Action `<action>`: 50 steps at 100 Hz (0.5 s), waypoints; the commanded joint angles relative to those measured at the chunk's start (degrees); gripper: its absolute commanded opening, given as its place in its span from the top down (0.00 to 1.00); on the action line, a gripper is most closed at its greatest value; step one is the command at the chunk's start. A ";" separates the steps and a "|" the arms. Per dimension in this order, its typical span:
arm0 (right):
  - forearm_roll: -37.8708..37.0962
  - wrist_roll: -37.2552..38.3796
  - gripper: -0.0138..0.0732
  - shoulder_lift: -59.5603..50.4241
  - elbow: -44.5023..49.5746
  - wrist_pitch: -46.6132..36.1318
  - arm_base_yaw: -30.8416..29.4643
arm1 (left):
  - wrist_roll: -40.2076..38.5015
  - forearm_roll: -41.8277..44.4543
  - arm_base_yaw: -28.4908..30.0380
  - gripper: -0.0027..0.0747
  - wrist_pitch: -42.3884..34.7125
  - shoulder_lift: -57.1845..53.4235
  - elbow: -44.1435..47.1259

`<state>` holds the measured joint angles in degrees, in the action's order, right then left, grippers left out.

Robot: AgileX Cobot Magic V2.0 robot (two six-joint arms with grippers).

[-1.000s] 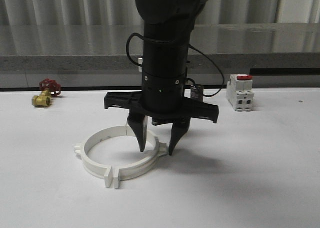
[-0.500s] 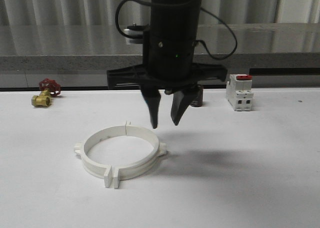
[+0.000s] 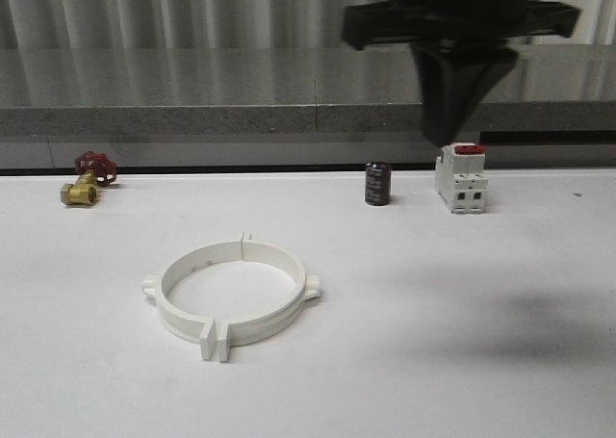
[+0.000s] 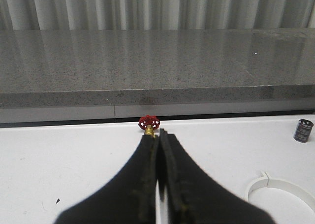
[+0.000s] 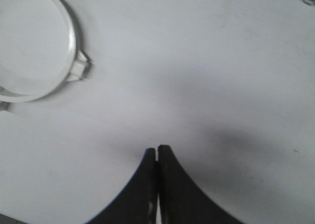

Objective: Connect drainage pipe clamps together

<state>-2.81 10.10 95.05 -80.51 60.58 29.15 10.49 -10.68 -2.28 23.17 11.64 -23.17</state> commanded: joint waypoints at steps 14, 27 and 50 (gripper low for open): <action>0.07 -2.09 0.92 -12.88 7.82 -2.20 -8.25 | -0.14 -0.85 0.04 0.99 -4.75 0.61 -1.46; -0.27 -2.09 0.92 -18.42 12.12 -2.35 -13.58 | -0.14 -0.85 0.04 0.99 -4.75 0.61 -1.46; -0.32 -2.03 0.92 -26.43 18.26 -4.08 -21.84 | -0.14 -0.85 0.04 0.99 -4.75 0.61 -1.46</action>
<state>-2.69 8.65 72.58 -62.46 58.93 9.71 10.49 -10.68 -2.28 23.17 11.64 -23.17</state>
